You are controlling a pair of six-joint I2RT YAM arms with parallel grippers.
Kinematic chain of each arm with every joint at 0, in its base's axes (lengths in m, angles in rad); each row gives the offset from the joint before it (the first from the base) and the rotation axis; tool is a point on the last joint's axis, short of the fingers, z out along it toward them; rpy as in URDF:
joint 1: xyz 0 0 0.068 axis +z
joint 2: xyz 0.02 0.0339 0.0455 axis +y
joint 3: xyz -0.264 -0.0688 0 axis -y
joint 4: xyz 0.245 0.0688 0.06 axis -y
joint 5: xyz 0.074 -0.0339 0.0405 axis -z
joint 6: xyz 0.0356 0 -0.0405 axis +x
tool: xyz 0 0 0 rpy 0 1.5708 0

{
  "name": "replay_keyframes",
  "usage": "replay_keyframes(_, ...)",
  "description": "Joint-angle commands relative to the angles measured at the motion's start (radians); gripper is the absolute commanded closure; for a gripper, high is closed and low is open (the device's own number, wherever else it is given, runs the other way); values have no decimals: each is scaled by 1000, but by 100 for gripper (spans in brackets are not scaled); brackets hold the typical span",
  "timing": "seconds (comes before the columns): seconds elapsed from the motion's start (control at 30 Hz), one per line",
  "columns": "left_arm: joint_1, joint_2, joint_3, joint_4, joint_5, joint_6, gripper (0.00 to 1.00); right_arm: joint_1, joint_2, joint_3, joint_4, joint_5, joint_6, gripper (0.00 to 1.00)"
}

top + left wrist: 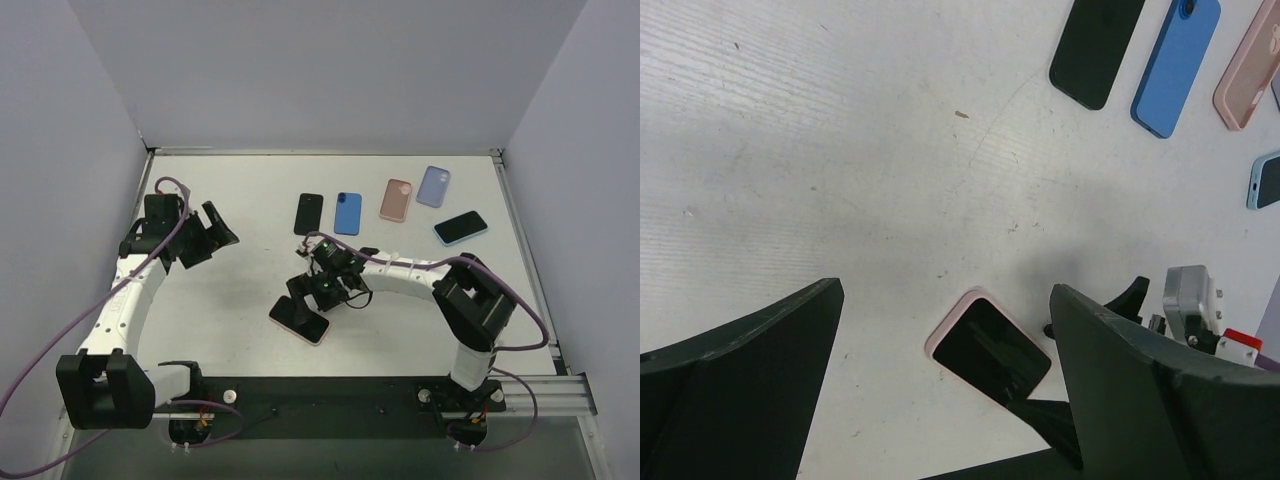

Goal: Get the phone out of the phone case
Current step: Pick up the phone at the center of the board.

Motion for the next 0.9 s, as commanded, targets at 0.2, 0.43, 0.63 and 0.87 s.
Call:
replay_keyframes(0.2, 3, 4, 2, 7, 21, 19, 4, 196, 72, 85, -178, 343, -39, 4)
replay_keyframes(0.43, 3, -2, 3, 10, 13, 14, 4, 302, 126, 122, -278, 684, -23, 2)
replay_keyframes(0.63, 3, -3, 8, -6, -13, 17, 4, 328, 186, 133, -284, 692, 20, 12)
replay_keyframes(0.87, 3, 32, -26, 31, 88, 16, 4, 255, 105, 62, -153, 476, 30, 52)
